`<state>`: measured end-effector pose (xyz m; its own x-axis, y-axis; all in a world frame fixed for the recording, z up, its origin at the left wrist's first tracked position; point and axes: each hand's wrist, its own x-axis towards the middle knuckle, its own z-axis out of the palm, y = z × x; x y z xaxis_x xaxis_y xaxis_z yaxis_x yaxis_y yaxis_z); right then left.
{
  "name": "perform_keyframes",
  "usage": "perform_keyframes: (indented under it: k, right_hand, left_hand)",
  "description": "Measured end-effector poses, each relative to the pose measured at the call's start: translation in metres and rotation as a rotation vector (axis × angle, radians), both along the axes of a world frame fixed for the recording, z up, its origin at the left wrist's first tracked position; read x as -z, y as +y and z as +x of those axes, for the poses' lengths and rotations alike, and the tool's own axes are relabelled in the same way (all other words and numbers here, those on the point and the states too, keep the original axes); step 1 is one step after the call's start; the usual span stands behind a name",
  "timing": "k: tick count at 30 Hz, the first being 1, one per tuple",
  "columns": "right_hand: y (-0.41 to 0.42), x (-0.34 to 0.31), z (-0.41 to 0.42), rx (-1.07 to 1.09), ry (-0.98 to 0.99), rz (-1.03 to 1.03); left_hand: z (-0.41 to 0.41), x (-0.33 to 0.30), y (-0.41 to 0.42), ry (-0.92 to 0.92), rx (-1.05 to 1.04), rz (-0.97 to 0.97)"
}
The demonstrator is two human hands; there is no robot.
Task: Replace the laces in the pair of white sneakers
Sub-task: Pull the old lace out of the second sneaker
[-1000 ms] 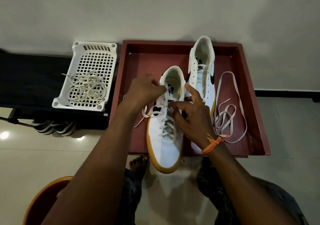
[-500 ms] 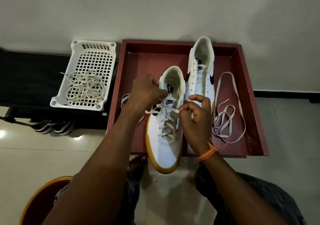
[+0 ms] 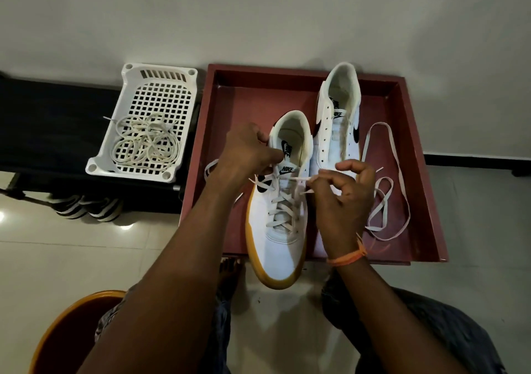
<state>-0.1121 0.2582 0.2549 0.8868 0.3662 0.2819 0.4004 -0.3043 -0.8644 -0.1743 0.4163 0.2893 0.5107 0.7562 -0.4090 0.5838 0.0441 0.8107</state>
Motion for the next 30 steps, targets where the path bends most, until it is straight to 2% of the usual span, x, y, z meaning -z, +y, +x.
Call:
perform_keyframes:
  k: [3,6,9,11,15,18,21,24,26,28,30]
  right_hand:
    - [-0.007,-0.001,-0.006,-0.050,-0.112,-0.048]
    - [0.003,0.007,-0.008,-0.221,-0.335,-0.291]
    - [0.018,0.014,-0.010,-0.200,-0.394,-0.474]
    - [0.018,0.015,-0.013,-0.201,-0.392,-0.461]
    - [0.007,0.003,-0.007,-0.142,-0.278,-0.176]
    - [-0.003,-0.003,0.003,-0.033,-0.182,-0.073]
    - [-0.010,-0.003,0.001,-0.112,-0.267,-0.162]
    - [0.001,0.004,-0.002,-0.261,-0.453,-0.376]
    - [0.011,0.013,-0.003,-0.278,-0.513,-0.491]
    - [0.016,0.017,-0.004,-0.271,-0.481,-0.492]
    - [0.015,0.015,-0.006,-0.268,-0.445,-0.388]
  left_hand:
    - [0.000,0.000,0.002,-0.007,-0.003,-0.036]
    - [0.000,0.002,0.005,-0.003,0.021,-0.048]
    - [0.000,0.003,0.005,0.013,0.041,-0.034]
    - [0.000,0.002,0.005,0.006,0.042,-0.035]
    - [-0.001,0.000,0.005,-0.003,0.034,-0.063]
    - [-0.002,0.001,0.006,-0.015,0.030,-0.085]
    - [-0.004,0.002,0.007,-0.041,0.025,-0.107]
    - [-0.004,0.002,0.008,-0.038,0.034,-0.107]
    - [-0.003,0.001,0.007,-0.027,0.049,-0.095]
    - [-0.003,0.001,0.006,-0.031,0.050,-0.094]
    - [-0.003,0.001,0.005,-0.033,0.046,-0.089]
